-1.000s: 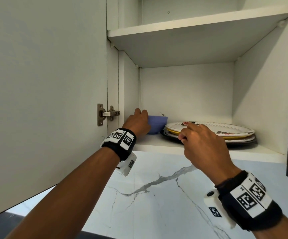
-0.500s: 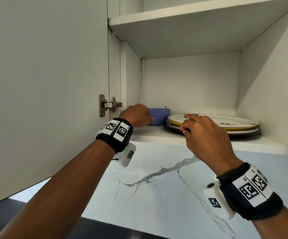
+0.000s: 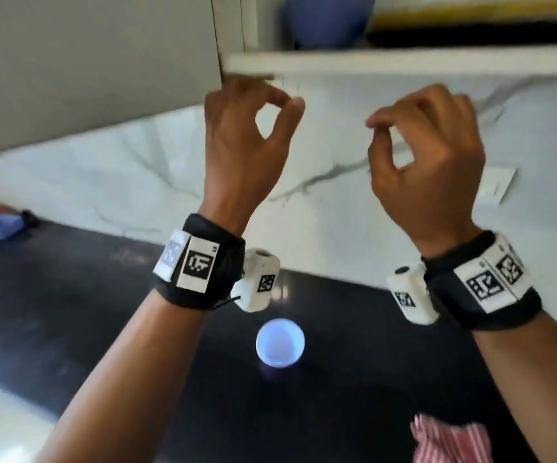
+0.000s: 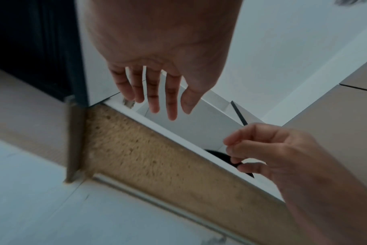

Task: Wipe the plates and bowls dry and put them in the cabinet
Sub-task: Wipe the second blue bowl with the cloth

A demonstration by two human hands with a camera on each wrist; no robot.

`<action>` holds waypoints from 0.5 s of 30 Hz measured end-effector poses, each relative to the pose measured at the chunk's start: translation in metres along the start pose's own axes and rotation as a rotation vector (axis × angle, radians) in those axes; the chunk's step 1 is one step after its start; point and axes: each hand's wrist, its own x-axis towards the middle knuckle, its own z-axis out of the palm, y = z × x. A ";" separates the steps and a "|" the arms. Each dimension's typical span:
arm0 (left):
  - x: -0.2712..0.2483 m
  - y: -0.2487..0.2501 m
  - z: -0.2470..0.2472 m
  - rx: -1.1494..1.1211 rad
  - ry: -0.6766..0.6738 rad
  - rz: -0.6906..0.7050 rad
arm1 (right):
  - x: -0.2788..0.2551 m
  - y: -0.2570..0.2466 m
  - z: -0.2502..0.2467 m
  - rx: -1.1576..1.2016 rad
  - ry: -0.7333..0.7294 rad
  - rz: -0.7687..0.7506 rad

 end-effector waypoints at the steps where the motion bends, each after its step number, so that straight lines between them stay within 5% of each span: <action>1: -0.020 -0.006 0.000 0.003 -0.004 -0.041 | -0.016 -0.006 0.002 0.037 -0.037 0.046; 5: -0.089 -0.046 0.008 -0.003 -0.132 -0.207 | -0.082 -0.020 0.019 0.115 -0.323 0.240; 10: -0.172 -0.093 0.006 0.070 -0.290 -0.493 | -0.189 -0.022 0.045 0.209 -0.978 0.455; 15: -0.242 -0.117 -0.011 0.200 -0.226 -0.545 | -0.292 -0.039 0.062 0.172 -1.434 0.438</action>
